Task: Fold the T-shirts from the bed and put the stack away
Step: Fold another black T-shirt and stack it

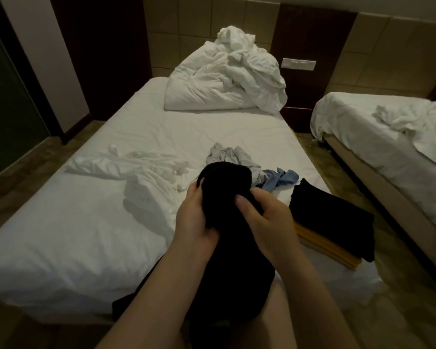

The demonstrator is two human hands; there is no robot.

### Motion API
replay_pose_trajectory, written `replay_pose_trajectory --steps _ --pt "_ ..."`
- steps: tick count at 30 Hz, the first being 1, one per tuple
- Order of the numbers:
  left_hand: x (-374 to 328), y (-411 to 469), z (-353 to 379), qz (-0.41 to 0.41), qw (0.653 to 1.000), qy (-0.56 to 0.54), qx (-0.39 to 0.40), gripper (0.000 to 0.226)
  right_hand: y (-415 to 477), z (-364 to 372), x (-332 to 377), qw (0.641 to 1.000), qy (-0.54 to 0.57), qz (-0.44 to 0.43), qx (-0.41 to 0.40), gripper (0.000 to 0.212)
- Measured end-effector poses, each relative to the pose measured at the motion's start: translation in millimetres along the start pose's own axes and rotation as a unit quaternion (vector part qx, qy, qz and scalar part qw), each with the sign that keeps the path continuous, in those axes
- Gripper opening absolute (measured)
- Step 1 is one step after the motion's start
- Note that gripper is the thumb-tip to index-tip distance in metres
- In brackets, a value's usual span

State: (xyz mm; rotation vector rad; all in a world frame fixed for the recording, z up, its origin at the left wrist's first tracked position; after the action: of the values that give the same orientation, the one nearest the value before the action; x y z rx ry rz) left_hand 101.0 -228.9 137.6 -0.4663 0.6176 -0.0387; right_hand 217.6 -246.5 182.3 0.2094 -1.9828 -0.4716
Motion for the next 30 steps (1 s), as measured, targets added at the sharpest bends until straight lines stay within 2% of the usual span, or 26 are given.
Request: replay_pose_trajectory --steps 3,6,8,9,11,13,15,18,22,25,28,30 --pt "-2.4 -5.4 -0.8 -0.011 1.0 -0.014 0.01 0.052 0.6 -9.9 4.4 0.997 0.049 0.035 -0.055 0.015" --pt "-1.6 -19.9 6.2 -0.016 0.999 0.002 0.042 0.074 0.2 -14.5 4.9 0.988 0.106 0.079 -0.073 0.011" --pt "-0.5 -32.3 13.5 0.0 0.995 0.026 0.091 0.089 -1.8 -12.9 8.3 0.989 0.11 0.076 -0.065 0.012" --pt "0.4 -36.8 16.6 0.02 0.991 0.058 0.119 0.087 -3.7 -9.7 11.9 0.991 0.103 0.067 -0.051 0.018" --pt "-1.3 -44.0 17.2 0.082 0.979 0.14 0.123 0.071 -6.2 -6.1 17.1 0.997 0.056 0.036 -0.037 0.037" --pt "-6.4 -48.1 17.7 0.118 0.971 0.18 0.1 0.045 -3.0 -11.4 21.0 0.998 -0.005 0.006 -0.061 0.055" --pt "-15.0 -48.4 18.0 0.123 0.975 0.168 0.082 0.022 5.1 -21.1 20.9 0.996 0.031 0.044 -0.064 0.062" --pt "-35.7 -48.6 28.8 0.141 0.965 0.203 0.086 0.018 24.3 -26.9 24.9 0.978 0.167 0.129 0.0 0.051" --pt "-72.1 -54.2 60.5 0.177 0.942 0.258 0.124 0.025 60.1 -27.1 34.3 0.977 0.171 0.113 0.062 0.035" --pt "-100.2 -61.9 84.8 0.182 0.929 0.267 0.181 0.025 87.3 -33.8 46.1 0.977 0.172 0.096 0.078 0.043" --pt "-126.7 -69.7 104.7 0.179 0.92 0.267 0.222 0.026 102.5 -33.0 71.3 0.969 0.202 0.083 0.114 0.019" --pt "-142.9 -74.0 117.6 0.181 0.916 0.272 0.234 0.026 109.6 -29.4 92.2 0.958 0.24 0.06 0.149 0.019"
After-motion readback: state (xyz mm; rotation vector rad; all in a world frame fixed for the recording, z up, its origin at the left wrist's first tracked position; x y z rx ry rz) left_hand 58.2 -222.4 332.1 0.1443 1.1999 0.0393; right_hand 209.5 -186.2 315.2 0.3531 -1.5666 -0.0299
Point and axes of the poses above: each hand's wrist, its own y-axis towards the middle knuckle, its own z-axis out of the palm, x = y × z, the point moved 5 cm from there along y, towards the middle knuckle, and after that the axes turned 11 degrees about -x, right-handed, at the moved point
